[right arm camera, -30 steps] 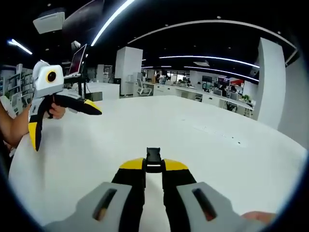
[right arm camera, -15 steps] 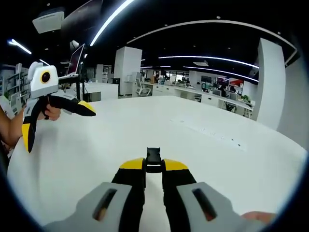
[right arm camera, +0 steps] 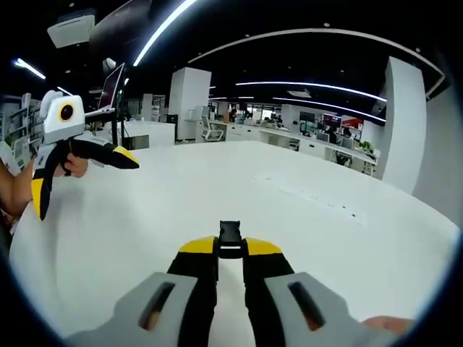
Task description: Snap the two parts of the plastic buckle together until the buckle closes and remains connected.
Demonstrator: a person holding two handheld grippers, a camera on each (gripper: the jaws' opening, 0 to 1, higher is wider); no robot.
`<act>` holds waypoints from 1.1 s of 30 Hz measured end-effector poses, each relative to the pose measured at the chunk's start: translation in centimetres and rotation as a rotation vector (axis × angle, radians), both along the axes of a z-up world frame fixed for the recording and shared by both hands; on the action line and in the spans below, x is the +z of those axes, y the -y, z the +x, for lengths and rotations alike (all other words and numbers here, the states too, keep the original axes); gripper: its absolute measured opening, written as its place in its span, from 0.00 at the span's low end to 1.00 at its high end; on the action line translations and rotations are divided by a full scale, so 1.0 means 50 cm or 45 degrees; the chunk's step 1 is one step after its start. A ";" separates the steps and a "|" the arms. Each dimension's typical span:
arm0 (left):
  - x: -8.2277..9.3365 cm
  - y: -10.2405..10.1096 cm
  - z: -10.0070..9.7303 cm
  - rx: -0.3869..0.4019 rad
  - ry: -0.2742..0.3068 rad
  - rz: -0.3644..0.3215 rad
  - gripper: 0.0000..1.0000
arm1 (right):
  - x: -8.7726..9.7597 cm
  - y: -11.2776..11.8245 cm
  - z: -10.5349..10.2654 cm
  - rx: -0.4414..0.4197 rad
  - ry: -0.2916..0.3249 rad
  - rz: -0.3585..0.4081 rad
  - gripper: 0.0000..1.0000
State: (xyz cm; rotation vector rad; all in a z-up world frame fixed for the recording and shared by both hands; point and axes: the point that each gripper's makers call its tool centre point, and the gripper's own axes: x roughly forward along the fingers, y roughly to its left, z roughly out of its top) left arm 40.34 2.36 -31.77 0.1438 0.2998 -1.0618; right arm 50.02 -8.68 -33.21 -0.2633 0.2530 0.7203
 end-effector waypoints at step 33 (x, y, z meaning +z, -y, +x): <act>-0.014 -0.004 0.006 0.010 -0.021 0.014 0.99 | -0.002 -0.007 0.061 -0.006 -0.009 -0.026 0.11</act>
